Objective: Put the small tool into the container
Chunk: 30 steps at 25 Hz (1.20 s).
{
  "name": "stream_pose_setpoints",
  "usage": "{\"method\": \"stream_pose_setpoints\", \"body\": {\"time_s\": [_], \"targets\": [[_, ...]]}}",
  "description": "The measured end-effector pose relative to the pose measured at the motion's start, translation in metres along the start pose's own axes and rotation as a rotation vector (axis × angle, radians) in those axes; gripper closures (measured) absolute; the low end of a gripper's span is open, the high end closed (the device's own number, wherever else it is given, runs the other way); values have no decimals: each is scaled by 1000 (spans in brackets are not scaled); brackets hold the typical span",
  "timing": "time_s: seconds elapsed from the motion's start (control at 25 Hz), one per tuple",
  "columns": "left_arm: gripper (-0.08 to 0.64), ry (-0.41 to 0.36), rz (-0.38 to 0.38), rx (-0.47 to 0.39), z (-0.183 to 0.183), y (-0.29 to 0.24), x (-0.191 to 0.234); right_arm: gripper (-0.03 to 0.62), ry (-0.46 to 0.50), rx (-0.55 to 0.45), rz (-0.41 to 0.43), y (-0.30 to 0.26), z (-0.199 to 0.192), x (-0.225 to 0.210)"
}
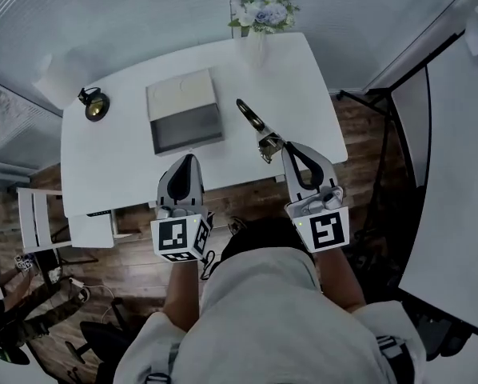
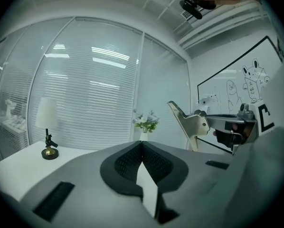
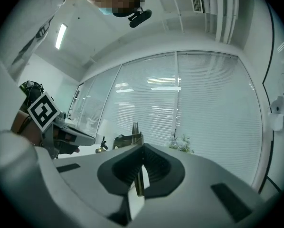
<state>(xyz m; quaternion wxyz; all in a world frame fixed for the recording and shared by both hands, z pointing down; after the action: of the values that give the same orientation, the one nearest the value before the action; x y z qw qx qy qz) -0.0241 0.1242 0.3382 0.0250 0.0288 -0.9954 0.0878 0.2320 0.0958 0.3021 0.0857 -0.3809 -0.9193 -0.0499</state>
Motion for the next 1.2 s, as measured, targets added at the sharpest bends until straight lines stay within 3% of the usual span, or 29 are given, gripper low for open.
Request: {"method": "stream_pose_setpoints", "body": {"time_s": [0.16,0.4,0.6,0.84,1.2], "targets": [[537,17,-9,29,-5,-25,8,566,15,36,36,-25,-6,-6],[537,28,46,88,-20,-69,18,566,-13,70,113,-71,-34,-31],[537,29,91,148,-30,-108,24,566,-27,84,205,-118,-61,-58],[537,57,173,220,-48,-139,34,566,11,169,354,-164,-94,-78],[537,103,265,294,-78,-143,73,566,74,285,515,-213,-123,-47]]}}
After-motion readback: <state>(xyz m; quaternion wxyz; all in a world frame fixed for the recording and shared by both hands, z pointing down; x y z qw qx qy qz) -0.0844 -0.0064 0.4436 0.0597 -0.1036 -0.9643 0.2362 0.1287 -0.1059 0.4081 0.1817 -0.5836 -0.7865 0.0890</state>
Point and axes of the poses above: the fingertips, and each gripper's own axes: y backward along the fingers, x to its left, z out of its top, the point moved 10 cm from there along y, backward along the fingers, and after that the axes turned 9 degrees about z, right-handed, at the moved point
